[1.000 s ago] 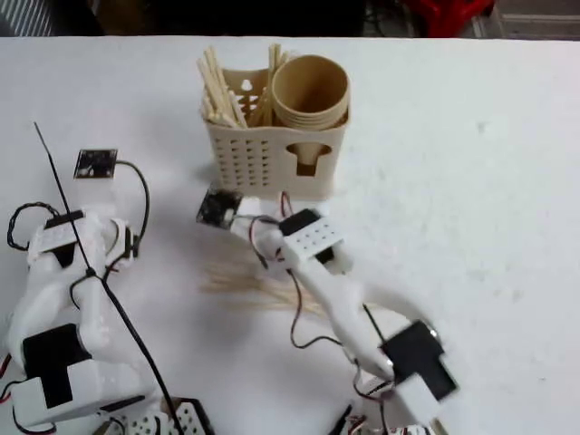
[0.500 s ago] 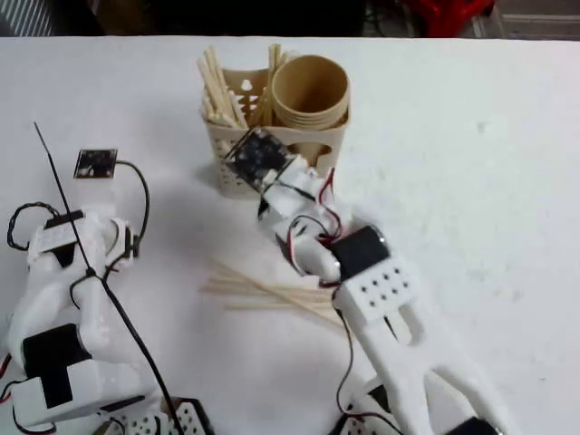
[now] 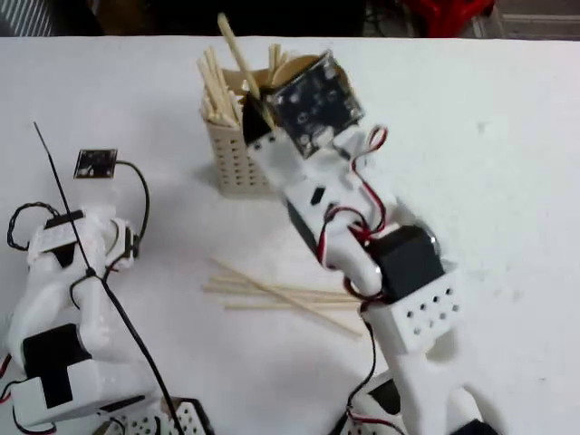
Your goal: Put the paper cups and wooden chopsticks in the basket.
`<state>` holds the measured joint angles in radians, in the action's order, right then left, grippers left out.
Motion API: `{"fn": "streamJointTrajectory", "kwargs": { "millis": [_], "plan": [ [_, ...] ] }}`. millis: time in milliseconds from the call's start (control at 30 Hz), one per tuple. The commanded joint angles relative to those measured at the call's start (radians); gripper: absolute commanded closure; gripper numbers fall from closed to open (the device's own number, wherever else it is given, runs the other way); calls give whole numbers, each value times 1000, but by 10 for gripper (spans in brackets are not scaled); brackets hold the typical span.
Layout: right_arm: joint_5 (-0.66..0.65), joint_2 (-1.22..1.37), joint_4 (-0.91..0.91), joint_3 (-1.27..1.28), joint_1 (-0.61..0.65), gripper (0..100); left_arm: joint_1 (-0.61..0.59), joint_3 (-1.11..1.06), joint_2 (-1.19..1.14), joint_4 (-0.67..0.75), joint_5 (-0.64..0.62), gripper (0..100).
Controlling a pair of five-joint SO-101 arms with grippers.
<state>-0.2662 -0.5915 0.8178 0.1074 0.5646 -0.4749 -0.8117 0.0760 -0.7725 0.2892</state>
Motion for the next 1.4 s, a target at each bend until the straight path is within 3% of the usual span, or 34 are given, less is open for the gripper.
{"fn": "streamJointTrajectory", "kwargs": {
  "millis": [0,400,633,767,933,1067,1267,1367],
  "plan": [
    [14,88,-64,-158,-8,981,12,9,-4,15,6,849],
    [14,496,-268,-437,-35,981,12,9,-4,15,9,849],
    [14,602,-269,-500,-77,977,12,9,-4,15,11,849],
    [91,604,-194,-506,-84,958,12,9,-4,15,11,849],
    [169,581,-136,-506,-84,842,12,9,-4,15,11,849],
    [167,553,-65,-502,-85,856,12,9,-4,15,11,849],
    [164,455,302,-500,-85,904,12,9,-4,15,11,849],
    [46,412,463,-499,-77,889,12,9,-4,15,11,849]
  ]
}}
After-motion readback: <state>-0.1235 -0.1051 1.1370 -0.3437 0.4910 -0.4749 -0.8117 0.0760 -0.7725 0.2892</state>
